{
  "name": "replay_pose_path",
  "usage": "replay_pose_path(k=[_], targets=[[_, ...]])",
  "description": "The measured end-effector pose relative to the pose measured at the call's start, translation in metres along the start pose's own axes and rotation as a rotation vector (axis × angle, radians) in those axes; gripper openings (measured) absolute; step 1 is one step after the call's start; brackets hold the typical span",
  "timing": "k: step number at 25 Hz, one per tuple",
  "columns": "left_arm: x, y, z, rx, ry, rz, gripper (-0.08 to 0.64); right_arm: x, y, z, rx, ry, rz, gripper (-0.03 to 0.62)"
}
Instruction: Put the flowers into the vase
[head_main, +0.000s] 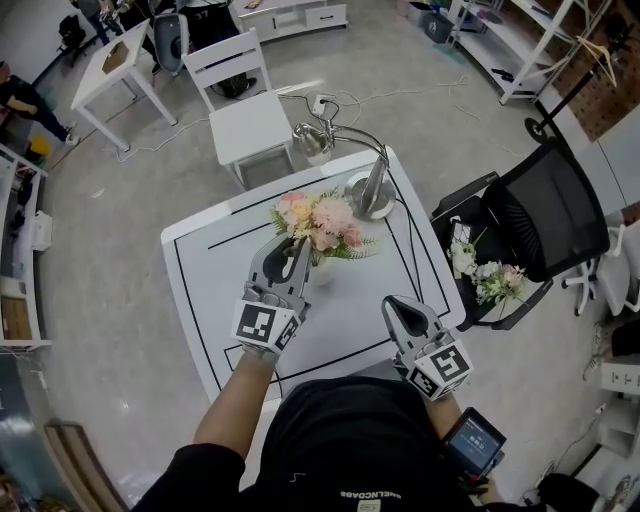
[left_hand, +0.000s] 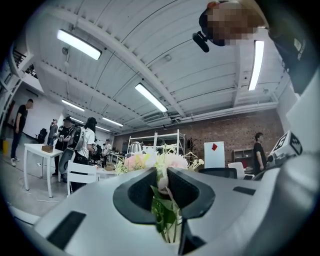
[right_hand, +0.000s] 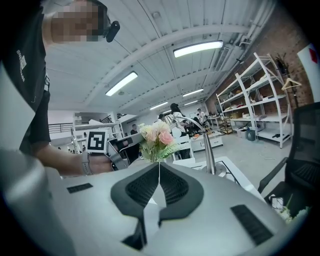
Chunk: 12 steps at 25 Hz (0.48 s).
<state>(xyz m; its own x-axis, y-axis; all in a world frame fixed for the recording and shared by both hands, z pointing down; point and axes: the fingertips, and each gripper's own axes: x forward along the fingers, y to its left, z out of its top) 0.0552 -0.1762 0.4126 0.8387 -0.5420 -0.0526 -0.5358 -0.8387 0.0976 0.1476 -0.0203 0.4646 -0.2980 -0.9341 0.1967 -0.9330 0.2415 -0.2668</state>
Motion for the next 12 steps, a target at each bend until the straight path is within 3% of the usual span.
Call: replay_pose_path(k=[12], targets=[[-0.006,-0.005,-0.014,-0.056,0.03,-0.012,0.094,0.005,-0.002,-0.001,0.002,0.002,0.013,0.012]])
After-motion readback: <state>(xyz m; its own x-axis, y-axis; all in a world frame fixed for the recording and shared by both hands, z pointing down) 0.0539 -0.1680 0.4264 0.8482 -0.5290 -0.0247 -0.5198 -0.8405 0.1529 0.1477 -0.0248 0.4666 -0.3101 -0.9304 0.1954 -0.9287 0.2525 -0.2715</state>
